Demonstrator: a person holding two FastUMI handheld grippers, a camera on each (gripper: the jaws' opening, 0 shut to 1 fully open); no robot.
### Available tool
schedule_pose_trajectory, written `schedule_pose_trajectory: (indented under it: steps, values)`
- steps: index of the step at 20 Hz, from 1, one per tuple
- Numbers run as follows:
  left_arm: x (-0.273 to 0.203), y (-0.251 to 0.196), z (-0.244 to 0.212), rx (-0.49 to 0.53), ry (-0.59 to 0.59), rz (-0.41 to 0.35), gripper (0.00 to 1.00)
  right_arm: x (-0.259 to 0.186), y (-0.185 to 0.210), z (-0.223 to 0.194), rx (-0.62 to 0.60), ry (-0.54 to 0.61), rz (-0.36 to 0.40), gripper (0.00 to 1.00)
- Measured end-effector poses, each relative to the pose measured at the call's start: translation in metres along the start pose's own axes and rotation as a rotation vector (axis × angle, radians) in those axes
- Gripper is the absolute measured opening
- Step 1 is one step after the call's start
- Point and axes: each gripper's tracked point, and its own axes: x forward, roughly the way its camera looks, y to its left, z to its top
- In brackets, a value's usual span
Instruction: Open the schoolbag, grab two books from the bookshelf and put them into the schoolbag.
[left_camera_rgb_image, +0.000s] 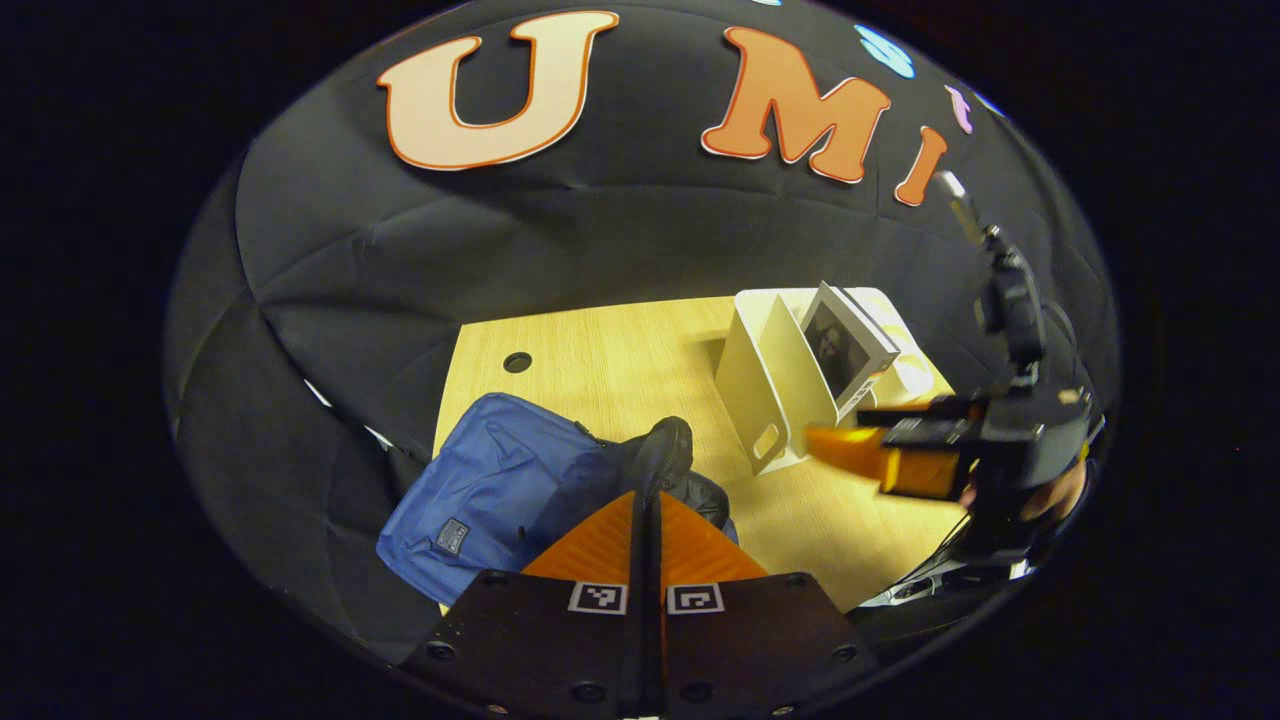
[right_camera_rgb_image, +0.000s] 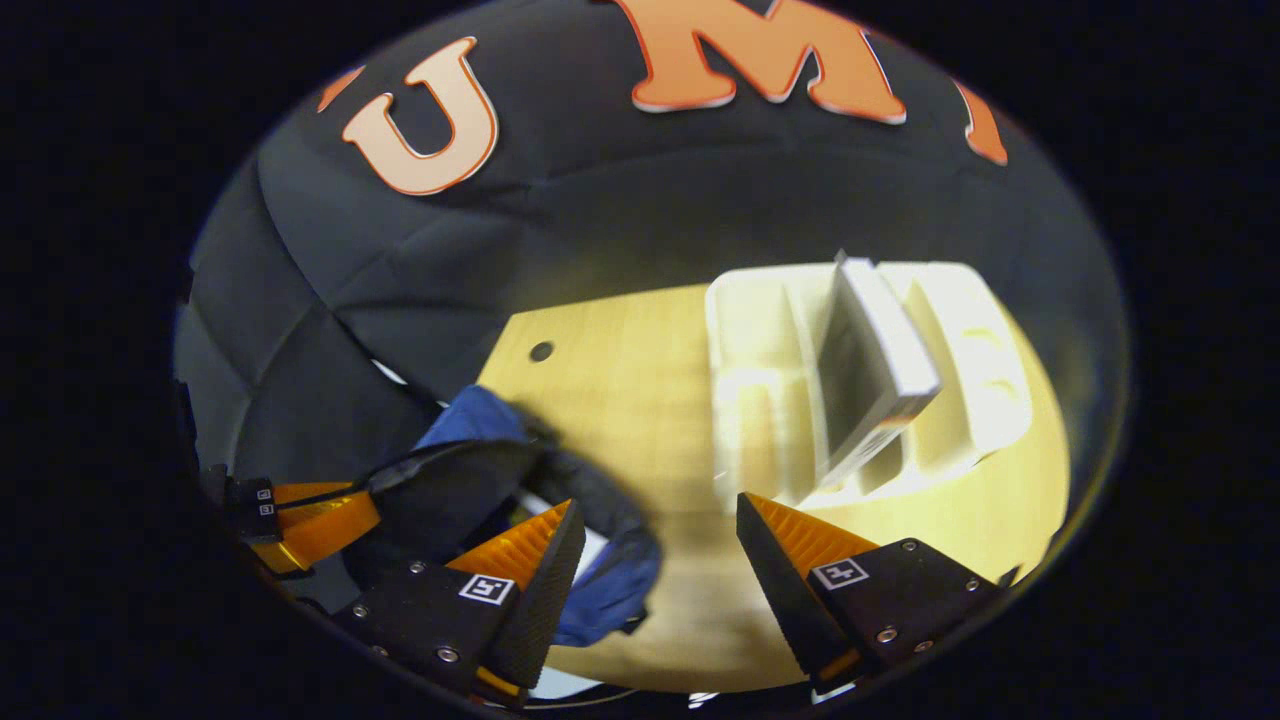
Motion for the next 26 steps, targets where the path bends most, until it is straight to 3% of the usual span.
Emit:
schedule_pose_trajectory:
  steps: [7, 16, 23, 24, 25, 26]
  values:
    - [0.004, -0.001, -0.005, -0.055, -0.001, 0.026, 0.01, -0.02, -0.109, 0.071, -0.11, -0.002, -0.179, 0.93]
    - [0.002, -0.002, -0.017, -0.138, -0.002, 0.035, 0.01, 0.062, -0.141, 0.069, -0.161, 0.266, -0.206, 0.94]
    - [0.004, -0.009, -0.025, -0.164, 0.008, 0.025, 0.01, 0.11, -0.148, 0.044, -0.168, 0.418, -0.233, 0.8]
    - [0.004, -0.009, -0.026, -0.163, 0.008, 0.024, 0.01, 0.115, -0.149, 0.041, -0.158, 0.436, -0.245, 0.64]
    - [0.004, -0.009, -0.025, -0.162, 0.005, 0.025, 0.0, 0.121, -0.151, 0.039, -0.154, 0.453, -0.253, 0.69]
    - [0.004, -0.01, -0.026, -0.165, 0.005, 0.022, 0.01, 0.127, -0.155, 0.034, -0.148, 0.473, -0.262, 0.61]
